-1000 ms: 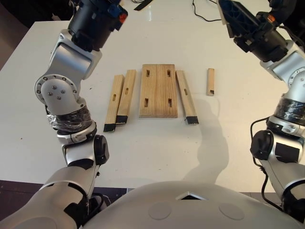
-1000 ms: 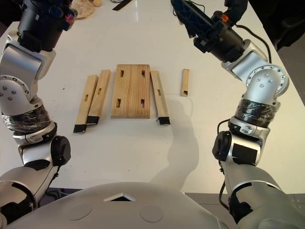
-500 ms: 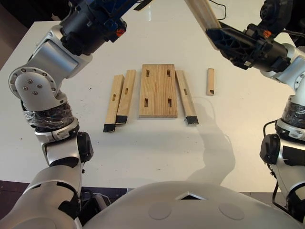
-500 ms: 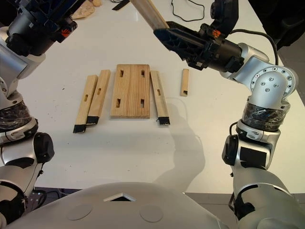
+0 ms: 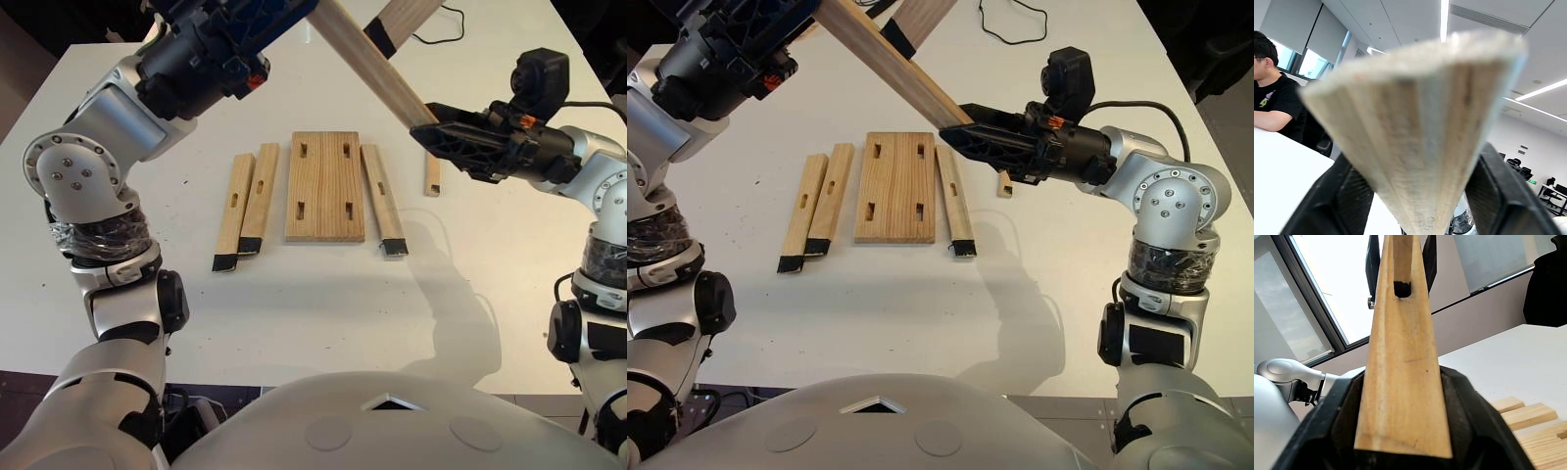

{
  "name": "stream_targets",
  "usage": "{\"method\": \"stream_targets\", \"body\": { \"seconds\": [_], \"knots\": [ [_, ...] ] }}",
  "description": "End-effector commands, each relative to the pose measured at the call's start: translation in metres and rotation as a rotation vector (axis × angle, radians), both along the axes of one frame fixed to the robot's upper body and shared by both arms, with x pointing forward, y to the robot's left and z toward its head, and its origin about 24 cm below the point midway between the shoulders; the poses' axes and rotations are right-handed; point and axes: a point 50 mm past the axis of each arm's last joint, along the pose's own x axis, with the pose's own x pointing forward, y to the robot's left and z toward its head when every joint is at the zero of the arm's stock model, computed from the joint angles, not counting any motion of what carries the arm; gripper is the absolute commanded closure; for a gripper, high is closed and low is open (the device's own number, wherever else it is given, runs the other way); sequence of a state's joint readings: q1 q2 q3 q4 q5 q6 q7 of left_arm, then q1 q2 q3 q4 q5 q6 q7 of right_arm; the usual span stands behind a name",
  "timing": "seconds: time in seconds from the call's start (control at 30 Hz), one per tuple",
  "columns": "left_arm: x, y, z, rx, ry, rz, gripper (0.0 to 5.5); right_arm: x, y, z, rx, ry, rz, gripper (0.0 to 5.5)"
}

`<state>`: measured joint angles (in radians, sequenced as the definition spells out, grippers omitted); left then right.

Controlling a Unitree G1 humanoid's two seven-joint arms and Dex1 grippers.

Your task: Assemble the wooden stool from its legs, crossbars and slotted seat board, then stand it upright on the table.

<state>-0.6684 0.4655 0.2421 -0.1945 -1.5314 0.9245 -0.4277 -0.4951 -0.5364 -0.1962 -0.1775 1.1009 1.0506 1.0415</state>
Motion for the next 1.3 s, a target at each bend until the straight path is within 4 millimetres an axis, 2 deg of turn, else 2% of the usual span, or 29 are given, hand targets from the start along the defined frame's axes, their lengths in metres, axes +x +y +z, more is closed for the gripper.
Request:
{"method": "stream_targets", "body": {
  "seconds": [0.03,0.4,0.43,0.57,0.67,0.73,0.83,0.93,1.03,1.13,1.3],
  "knots": [
    [-0.003,-0.003,0.002,0.005,-0.021,-0.023,3.45,-0.002,0.001,0.001,0.023,-0.003,-0.003,3.45],
    [-0.005,0.016,0.013,-0.066,-0.121,0.049,3.45,0.011,-0.016,-0.007,0.022,0.060,-0.108,3.45],
    [-0.005,0.017,0.013,-0.071,-0.123,0.058,3.46,0.012,-0.015,-0.006,0.023,0.058,-0.117,3.08],
    [-0.005,0.016,0.010,-0.080,-0.121,0.096,3.46,0.009,-0.009,-0.010,-0.004,0.025,-0.106,2.58],
    [-0.005,0.018,0.007,-0.081,-0.114,0.143,3.46,0.013,-0.008,-0.017,-0.035,0.029,-0.172,2.20],
    [-0.004,0.023,0.002,-0.054,-0.112,0.211,3.46,0.018,-0.008,-0.021,-0.040,0.042,-0.225,2.18],
    [-0.006,0.042,-0.010,0.045,-0.120,0.354,3.46,0.022,-0.009,-0.027,-0.049,0.050,-0.297,2.18],
    [-0.019,0.063,-0.026,0.225,-0.195,0.435,3.46,0.026,-0.012,-0.039,-0.086,0.063,-0.399,2.18],
    [-0.031,0.074,-0.044,0.396,-0.259,0.396,3.46,0.031,-0.020,-0.059,-0.121,0.116,-0.527,2.18],
    [-0.030,0.083,-0.061,0.552,-0.286,0.348,3.46,0.032,-0.025,-0.070,-0.141,0.142,-0.599,2.18],
    [-0.022,0.091,-0.076,0.746,-0.351,0.241,3.46,0.042,-0.028,-0.079,-0.193,0.143,-0.630,2.18]
  ]
}}
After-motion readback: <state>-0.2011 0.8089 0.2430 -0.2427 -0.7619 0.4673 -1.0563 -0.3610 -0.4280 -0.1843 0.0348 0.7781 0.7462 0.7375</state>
